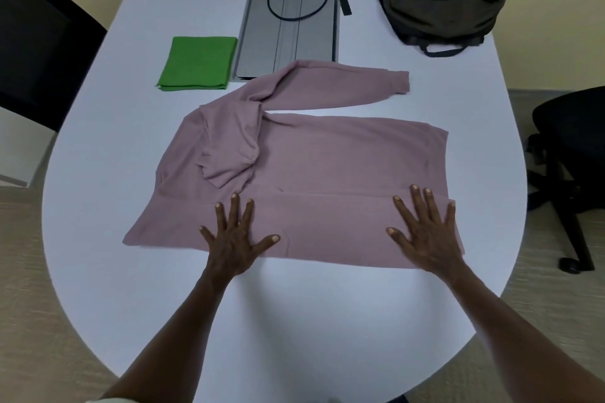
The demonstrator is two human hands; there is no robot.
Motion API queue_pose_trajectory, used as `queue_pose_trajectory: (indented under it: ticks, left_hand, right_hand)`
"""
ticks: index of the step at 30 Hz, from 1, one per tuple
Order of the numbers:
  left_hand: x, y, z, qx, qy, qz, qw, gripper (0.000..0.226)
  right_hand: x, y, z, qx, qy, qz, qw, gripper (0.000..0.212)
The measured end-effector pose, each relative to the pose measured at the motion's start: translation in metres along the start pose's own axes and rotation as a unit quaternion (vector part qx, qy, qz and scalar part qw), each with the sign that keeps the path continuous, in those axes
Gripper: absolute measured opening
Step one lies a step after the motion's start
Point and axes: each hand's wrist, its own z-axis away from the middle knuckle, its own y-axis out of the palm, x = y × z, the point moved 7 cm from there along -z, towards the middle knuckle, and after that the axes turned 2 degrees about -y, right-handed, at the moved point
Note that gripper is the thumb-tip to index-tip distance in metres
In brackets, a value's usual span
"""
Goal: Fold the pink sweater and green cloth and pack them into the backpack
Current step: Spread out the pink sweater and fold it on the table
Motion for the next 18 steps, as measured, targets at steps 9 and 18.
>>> queue_pose_trajectory:
  ticks: [9,18]
  left_hand:
    - [-0.002,-0.001,0.000,0.015,-0.011,-0.015,1.000,0.105]
    - [-0.007,-0.005,0.012,-0.056,-0.019,0.027,0.998,0.113]
  right_hand:
    - [-0.004,0.003,-0.007,0.021,0.000,0.004,1.000,0.075]
    - [0.173,-0.021,-0.029,-0.045,-0.167,-0.109,0.979,0.075]
